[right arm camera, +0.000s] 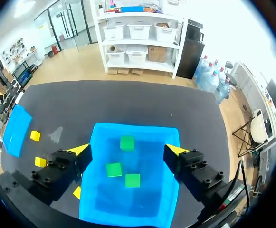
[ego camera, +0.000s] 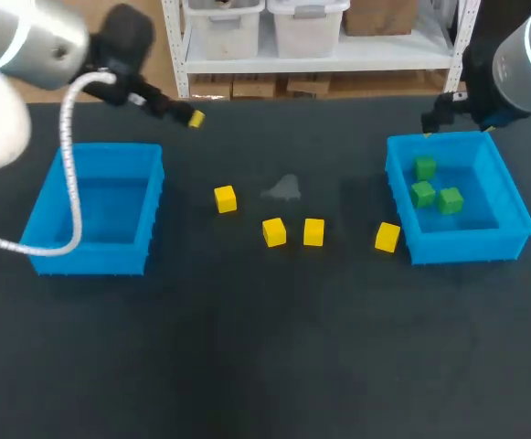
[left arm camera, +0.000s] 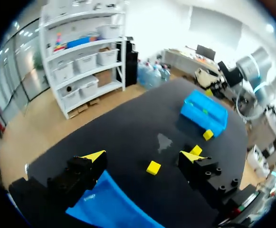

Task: Put the green cubes in the right bin and the yellow cubes in the left bin.

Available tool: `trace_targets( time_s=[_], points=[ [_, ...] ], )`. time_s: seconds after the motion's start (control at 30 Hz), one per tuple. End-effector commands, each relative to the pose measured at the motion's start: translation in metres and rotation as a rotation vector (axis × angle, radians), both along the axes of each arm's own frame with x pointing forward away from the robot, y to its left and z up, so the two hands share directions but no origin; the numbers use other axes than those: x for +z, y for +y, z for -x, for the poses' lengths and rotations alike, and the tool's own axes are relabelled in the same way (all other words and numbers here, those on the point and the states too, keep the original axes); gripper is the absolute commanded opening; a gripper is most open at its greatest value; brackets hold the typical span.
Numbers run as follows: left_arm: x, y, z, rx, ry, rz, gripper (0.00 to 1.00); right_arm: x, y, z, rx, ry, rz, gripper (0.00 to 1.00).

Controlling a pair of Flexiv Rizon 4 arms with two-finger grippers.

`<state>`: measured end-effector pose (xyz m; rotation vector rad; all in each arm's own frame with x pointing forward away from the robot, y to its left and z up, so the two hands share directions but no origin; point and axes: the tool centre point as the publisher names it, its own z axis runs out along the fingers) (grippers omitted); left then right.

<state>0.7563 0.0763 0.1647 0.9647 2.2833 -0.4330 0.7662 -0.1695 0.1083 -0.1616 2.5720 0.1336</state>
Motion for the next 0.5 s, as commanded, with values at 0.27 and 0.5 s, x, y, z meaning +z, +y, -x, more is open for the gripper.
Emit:
trace_targets(
  time_s=[0.27,0.5],
  points=[
    [-0.051,-0.054,-0.026,-0.3,0.141,-0.391,1.0,-0.001,0.0,0.003,-0.005,-0.011,0.002,1.0],
    [-0.079,-0.056,-0.008,-0.352,0.203,-0.459,1.0,-0.001,0.0,0.003,-0.005,-0.011,0.002,1.0]
  ],
)
